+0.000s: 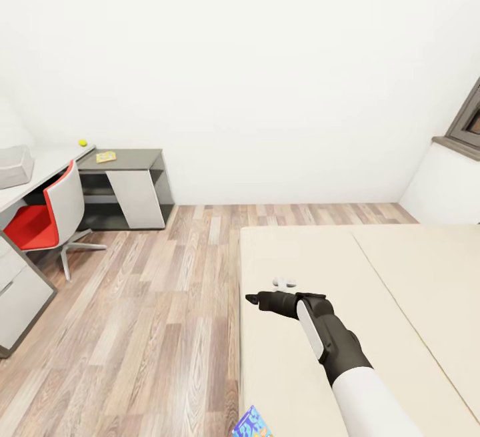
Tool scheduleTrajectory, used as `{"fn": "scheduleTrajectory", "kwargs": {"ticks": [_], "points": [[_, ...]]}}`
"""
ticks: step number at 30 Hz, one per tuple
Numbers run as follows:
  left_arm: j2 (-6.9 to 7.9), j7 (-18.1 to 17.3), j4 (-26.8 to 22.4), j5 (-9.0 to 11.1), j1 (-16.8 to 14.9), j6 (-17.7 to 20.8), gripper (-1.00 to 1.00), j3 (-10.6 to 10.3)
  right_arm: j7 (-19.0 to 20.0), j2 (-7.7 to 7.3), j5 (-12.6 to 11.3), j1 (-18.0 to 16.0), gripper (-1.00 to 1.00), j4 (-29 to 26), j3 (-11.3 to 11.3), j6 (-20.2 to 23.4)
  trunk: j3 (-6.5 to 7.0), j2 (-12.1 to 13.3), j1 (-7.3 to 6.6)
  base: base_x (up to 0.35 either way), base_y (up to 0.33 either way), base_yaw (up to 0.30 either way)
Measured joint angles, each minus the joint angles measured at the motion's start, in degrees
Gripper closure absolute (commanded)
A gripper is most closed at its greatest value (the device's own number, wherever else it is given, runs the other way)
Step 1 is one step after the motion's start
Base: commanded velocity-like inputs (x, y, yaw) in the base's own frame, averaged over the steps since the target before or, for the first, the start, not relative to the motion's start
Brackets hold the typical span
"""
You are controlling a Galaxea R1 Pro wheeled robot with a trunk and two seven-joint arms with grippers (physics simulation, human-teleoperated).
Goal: Put all the toys in the child's room - the three board games (two on the bed and one on the table), the two jigsaw puzzles on the table, and the tennis ball on the table - inside the toy box on the table in the child's room.
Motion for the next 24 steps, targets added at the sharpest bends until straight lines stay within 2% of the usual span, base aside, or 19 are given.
{"fn": "scheduleTrajectory", "kwargs": {"ticks": [1,3,4,7,8,11,15,24], "points": [[-1.17,0.0,0.0,0.0,0.4,-0.1,-1.00,0.0,0.0,0.00,0.0,0.0,-1.00,0.0,0.0,0.0,0.09,0.0,0.00,0.000,0.000,0.000],[-2.54,0.1,0.0,0.0,0.7,-0.2,-1.00,0.0,0.0,-0.02,0.0,0.0,-1.00,0.0,0.0,0.0,0.28,0.0,0.00,0.000,0.000,0.000],[-3.90,0.1,0.0,0.0,0.9,-0.2,-1.00,0.0,0.0,-0.02,0.0,0.0,-1.00,0.0,0.0,0.0,0.38,0.0,0.00,0.000,0.000,0.000],[-6.15,0.1,0.0,0.0,1.1,-0.4,-1.00,0.0,0.0,-0.01,0.0,0.0,-1.00,0.0,0.0,0.0,0.66,0.0,0.00,0.000,0.000,0.000],[-7.43,0.1,0.0,0.0,1.2,-0.5,-1.00,0.0,0.0,-0.01,-0.1,0.0,-1.00,0.0,0.0,0.0,0.76,0.0,0.00,0.000,0.000,0.000],[-9.48,0.1,0.0,0.0,1.2,-0.5,-1.00,0.0,0.0,-0.05,-0.1,0.0,-1.00,0.0,0.0,0.0,1.04,0.0,0.00,0.000,0.000,0.000],[-10.57,0.1,0.0,0.0,1.3,-0.5,-1.00,0.0,0.0,-0.13,-0.1,0.0,-1.00,0.0,0.0,0.0,1.42,0.0,0.00,0.000,0.000,0.000],[-10.58,0.1,0.0,0.0,1.3,-0.5,-1.00,0.1,0.0,-0.10,-0.1,0.0,-1.00,0.0,0.0,0.0,2.27,0.0,0.00,0.000,0.000,0.000]]}}
